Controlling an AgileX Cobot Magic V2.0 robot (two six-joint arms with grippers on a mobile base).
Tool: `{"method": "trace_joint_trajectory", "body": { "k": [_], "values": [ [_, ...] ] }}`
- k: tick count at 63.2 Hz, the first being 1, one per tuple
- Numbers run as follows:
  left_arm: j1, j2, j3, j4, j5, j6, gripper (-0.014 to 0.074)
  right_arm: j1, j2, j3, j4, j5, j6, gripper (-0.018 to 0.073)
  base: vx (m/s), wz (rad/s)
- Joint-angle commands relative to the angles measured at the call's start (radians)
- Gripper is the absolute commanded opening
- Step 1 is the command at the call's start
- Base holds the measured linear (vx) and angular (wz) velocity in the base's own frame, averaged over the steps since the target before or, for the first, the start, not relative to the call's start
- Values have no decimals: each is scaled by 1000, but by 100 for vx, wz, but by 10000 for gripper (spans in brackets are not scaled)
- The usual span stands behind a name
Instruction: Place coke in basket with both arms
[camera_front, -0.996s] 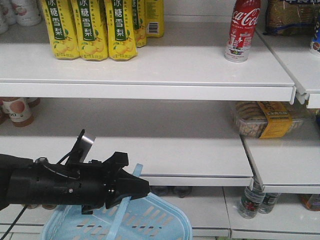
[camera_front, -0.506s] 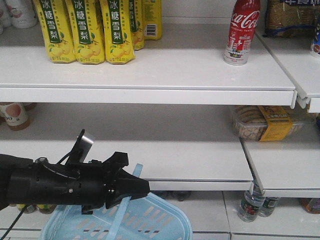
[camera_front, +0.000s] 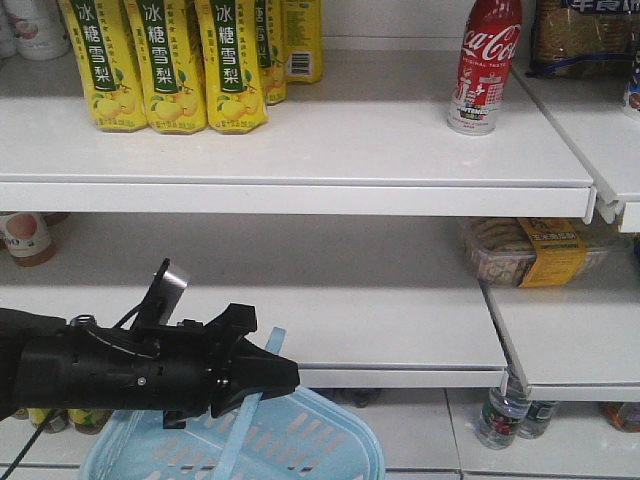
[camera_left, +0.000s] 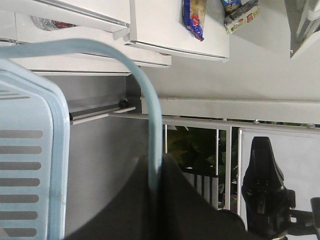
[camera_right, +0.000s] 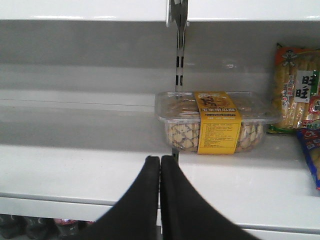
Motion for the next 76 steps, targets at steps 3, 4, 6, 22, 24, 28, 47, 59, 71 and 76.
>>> {"method": "trace_joint_trajectory", "body": {
  "k": [3, 4, 6, 22, 24, 28, 47, 59, 71, 76],
  "values": [
    [-4, -40, -24, -73, 56, 0, -6, -2, -12, 8, -3, -74, -6, -10, 2, -1],
    [-4, -40, -24, -73, 56, 0, -6, -2, -12, 8, -3, -74, -6, -10, 2, -1],
    [-4, -40, -24, -73, 56, 0, -6, -2, -12, 8, -3, -74, -6, -10, 2, -1],
    [-4, -40, -24, -73, 56, 0, -6, -2, -12, 8, -3, -74, -6, -10, 3, -1],
    [-4, -40, -24, -73, 56, 0, -6, -2, -12, 8, -3, -74, -6, -10, 2, -1],
    [-4, -40, -24, -73, 56, 0, -6, -2, -12, 8, -3, -74, -6, -10, 2, -1],
    [-4, -40, -24, -73, 56, 0, -6, -2, -12, 8, -3, -74, -6, -10, 2, -1],
    [-4, -40, -24, -73, 56, 0, -6, -2, -12, 8, -3, -74, -6, -10, 2, 0],
    [-4, -40, -24, -73, 56, 0, -6, -2, -12, 8, -3, -74, -6, -10, 2, -1],
    [-4, -40, -24, -73, 56, 0, -6, -2, -12, 8, -3, -74, -6, -10, 2, 0]
  ]
}}
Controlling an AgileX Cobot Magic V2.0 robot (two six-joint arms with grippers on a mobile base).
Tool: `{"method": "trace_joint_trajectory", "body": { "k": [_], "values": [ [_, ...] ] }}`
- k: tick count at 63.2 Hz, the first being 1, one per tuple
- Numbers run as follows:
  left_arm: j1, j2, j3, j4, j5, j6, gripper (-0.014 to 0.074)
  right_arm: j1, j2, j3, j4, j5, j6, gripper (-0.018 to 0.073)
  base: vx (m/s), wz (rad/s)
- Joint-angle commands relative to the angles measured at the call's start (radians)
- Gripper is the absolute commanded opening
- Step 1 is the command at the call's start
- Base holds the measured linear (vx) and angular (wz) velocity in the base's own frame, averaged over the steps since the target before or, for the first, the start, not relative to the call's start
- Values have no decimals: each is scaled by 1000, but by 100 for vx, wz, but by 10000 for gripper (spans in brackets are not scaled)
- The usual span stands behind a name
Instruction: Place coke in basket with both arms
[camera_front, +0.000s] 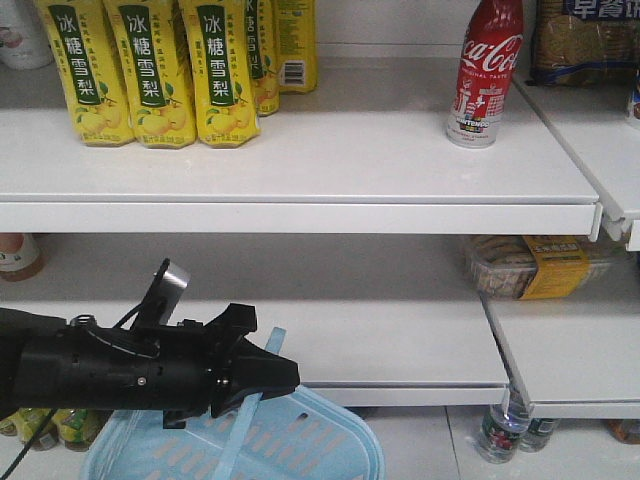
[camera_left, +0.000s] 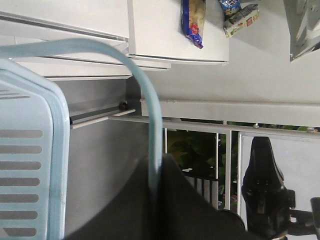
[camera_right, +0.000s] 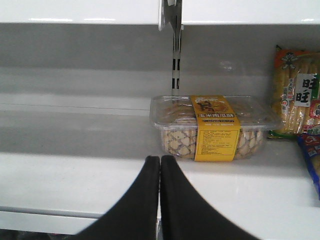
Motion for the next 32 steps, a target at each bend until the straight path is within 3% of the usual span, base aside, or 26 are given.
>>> {"method": "trace_joint_trajectory", "body": {
  "k": [1, 32],
  "values": [
    [-4, -40, -24, -73, 56, 0, -6, -2, -12, 8, -3, -74, -6, -10, 2, 0],
    [-4, -40, -24, -73, 56, 0, -6, -2, -12, 8, -3, -74, -6, -10, 2, 0]
  ]
}}
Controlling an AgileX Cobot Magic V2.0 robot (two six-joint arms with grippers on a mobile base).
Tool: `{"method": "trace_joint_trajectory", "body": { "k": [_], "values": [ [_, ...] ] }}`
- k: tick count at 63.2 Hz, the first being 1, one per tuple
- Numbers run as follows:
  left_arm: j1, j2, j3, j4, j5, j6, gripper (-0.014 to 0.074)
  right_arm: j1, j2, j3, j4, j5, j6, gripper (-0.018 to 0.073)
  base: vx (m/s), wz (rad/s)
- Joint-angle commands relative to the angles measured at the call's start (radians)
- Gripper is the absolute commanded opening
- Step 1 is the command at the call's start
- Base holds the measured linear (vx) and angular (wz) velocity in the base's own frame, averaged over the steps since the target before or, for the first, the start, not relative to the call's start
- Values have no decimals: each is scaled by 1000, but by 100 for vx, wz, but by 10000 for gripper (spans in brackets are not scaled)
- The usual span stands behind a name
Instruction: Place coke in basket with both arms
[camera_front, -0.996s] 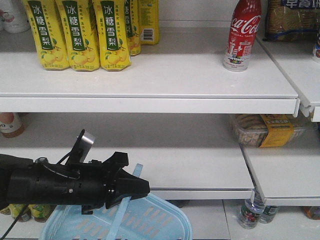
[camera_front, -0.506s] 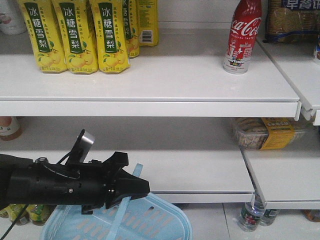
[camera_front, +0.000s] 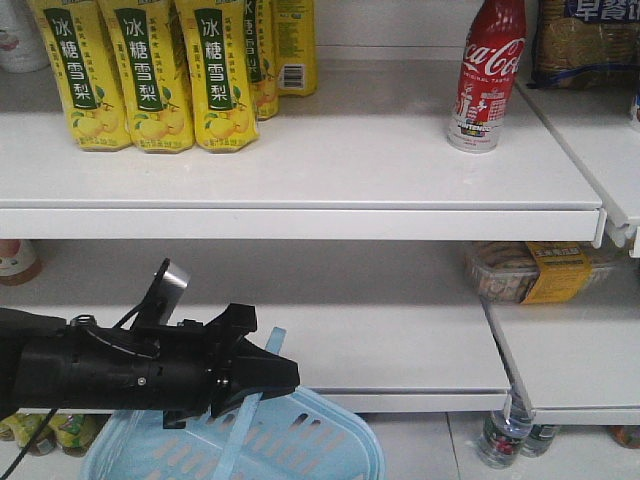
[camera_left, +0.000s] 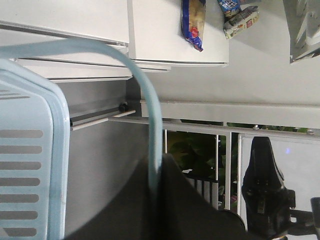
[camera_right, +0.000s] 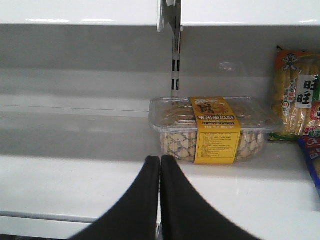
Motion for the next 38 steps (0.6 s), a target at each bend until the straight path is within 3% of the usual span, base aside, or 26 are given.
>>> {"method": "trace_joint_trajectory", "body": {
  "k": [1, 38],
  "values": [
    [-4, -40, -24, -73, 56, 0, -6, -2, -12, 8, -3, -74, -6, -10, 2, 0],
    [-4, -40, -24, -73, 56, 0, -6, -2, -12, 8, -3, -74, -6, -10, 1, 0]
  ]
}}
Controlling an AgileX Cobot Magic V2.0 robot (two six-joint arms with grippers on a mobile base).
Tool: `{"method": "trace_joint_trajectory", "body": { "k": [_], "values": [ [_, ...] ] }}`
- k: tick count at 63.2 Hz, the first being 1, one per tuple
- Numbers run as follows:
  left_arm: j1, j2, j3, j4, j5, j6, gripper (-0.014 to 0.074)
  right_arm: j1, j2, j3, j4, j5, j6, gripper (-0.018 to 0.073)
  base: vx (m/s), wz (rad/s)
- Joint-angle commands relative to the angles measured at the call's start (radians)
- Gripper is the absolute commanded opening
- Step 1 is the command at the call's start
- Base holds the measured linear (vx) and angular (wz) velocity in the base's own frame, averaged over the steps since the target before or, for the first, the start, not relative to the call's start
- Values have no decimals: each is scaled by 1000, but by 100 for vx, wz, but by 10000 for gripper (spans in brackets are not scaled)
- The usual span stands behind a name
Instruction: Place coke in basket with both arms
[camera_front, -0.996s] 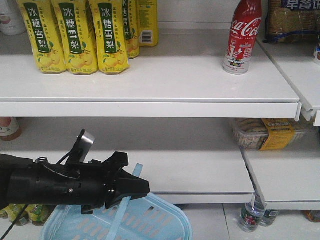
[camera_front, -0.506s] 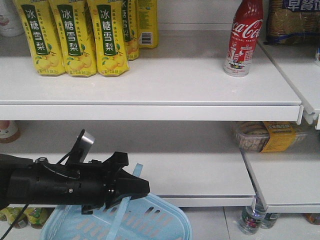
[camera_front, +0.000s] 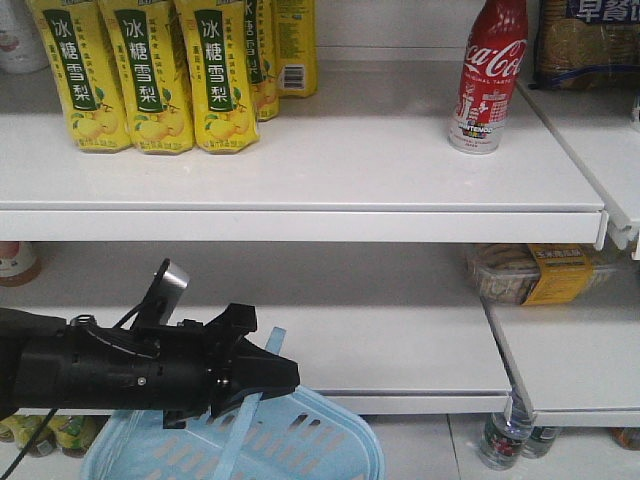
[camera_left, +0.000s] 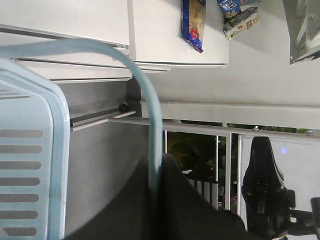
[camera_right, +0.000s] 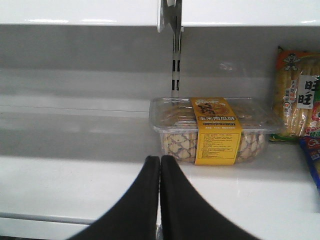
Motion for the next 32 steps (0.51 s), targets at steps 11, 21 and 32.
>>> {"method": "trace_joint_trajectory", "body": {
  "k": [11, 21, 32],
  "values": [
    [-4, -40, -24, -73, 56, 0, -6, -2, -12, 8, -3, -74, -6, -10, 0, 0],
    [-4, -40, -24, -73, 56, 0, -6, -2, -12, 8, -4, -74, -6, -10, 0, 0],
    [-4, -40, -24, -73, 56, 0, -6, -2, -12, 8, -4, -74, -6, -10, 0, 0]
  ]
}}
